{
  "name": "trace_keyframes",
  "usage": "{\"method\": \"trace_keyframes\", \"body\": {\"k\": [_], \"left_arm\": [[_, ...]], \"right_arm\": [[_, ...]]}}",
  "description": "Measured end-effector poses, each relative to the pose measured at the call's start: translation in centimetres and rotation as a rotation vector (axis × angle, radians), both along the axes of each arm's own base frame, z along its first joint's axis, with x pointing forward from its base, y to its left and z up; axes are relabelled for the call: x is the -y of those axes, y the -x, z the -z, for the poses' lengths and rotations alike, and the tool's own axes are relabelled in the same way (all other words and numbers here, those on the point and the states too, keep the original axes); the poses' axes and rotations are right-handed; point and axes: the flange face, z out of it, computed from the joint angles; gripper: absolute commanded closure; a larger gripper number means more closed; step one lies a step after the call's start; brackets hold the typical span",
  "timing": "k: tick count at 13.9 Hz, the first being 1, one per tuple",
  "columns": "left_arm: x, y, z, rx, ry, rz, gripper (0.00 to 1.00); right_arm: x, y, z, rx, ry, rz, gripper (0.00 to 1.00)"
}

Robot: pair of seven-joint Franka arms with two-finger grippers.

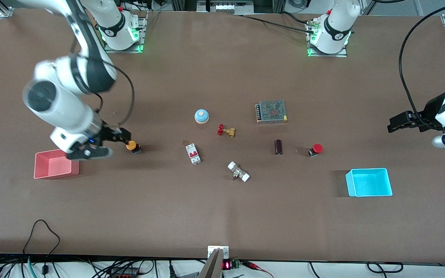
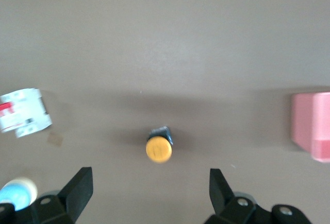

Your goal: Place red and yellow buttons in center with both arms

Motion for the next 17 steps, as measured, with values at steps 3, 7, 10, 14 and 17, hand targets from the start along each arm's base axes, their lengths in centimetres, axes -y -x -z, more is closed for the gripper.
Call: {"method": "trace_keyframes", "body": {"k": [3,7,10,14,17], "left_arm": [[0.0,0.1,-0.1,0.000,0.000,0.001,0.00],[-0.5,0.2,-0.7,0.013,-0.014,-0.005,0.00],[-0.5,1.3,-3.3,0.049,-0.014,-0.005,0.00],[-1.0,3.1,-5.6,0.045,-0.014,-0.017,0.00],[-1.2,3.2,-4.7,0.023,-0.014,-0.019,0.00]], "right_arm": [[7.4,3.5,-10.3,0.005,0.006,0.065,0.00],[12.9,5.0,-15.4,0.004,0.008,0.138,0.00],[12.7,4.4,-14.2,-0.018,0.009,0.138,0.00],[12.4,4.1,-13.5,-0.032,0.010,0.134,0.00],[12.3,4.2,-13.5,-0.037,0.010,0.132,0.00]]}}
